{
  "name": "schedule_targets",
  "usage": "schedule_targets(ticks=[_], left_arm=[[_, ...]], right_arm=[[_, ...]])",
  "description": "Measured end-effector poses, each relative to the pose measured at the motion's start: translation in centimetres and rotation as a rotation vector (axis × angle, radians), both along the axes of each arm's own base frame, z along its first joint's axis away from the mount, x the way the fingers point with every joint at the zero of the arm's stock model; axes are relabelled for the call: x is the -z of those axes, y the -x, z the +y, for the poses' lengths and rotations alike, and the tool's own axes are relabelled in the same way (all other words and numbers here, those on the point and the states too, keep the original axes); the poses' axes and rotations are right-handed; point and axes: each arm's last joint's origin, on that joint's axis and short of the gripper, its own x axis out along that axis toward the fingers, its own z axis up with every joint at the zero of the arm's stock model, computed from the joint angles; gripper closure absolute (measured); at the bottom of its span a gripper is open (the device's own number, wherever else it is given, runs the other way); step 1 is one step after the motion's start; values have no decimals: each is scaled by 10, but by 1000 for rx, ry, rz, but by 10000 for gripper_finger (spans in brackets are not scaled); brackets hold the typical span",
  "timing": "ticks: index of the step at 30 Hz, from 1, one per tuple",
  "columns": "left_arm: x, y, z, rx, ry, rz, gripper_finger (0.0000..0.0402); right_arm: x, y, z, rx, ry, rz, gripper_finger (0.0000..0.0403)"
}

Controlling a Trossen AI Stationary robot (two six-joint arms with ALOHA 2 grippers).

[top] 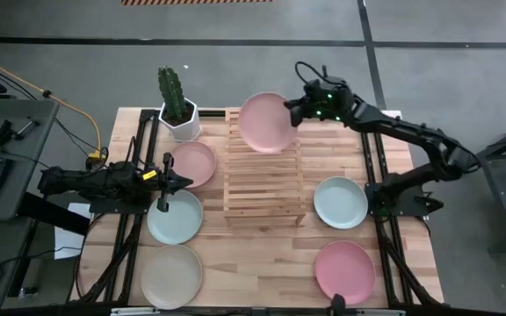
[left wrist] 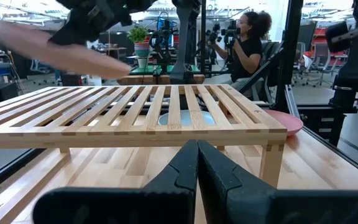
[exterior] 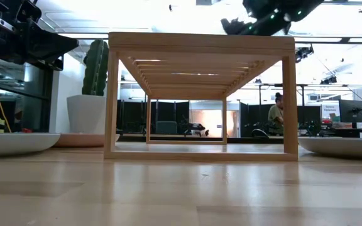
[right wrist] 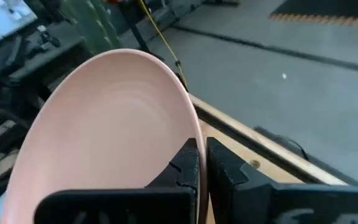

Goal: Place and stack plates onto a shelf
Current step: Put the right light pink plate on the shelf

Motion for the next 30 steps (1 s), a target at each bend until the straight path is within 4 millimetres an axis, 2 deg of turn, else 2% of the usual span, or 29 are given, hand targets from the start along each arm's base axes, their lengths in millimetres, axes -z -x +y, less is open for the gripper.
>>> schedule_targets(ticks=[12, 30], left_arm=[[0, 0, 0, 0, 0, 0, 402], [0, 0, 0, 0, 0, 0, 402]], right_arm=[[23, -30, -23, -29, -154, 28, 403], [29, -26, -28, 25, -212, 46, 403]])
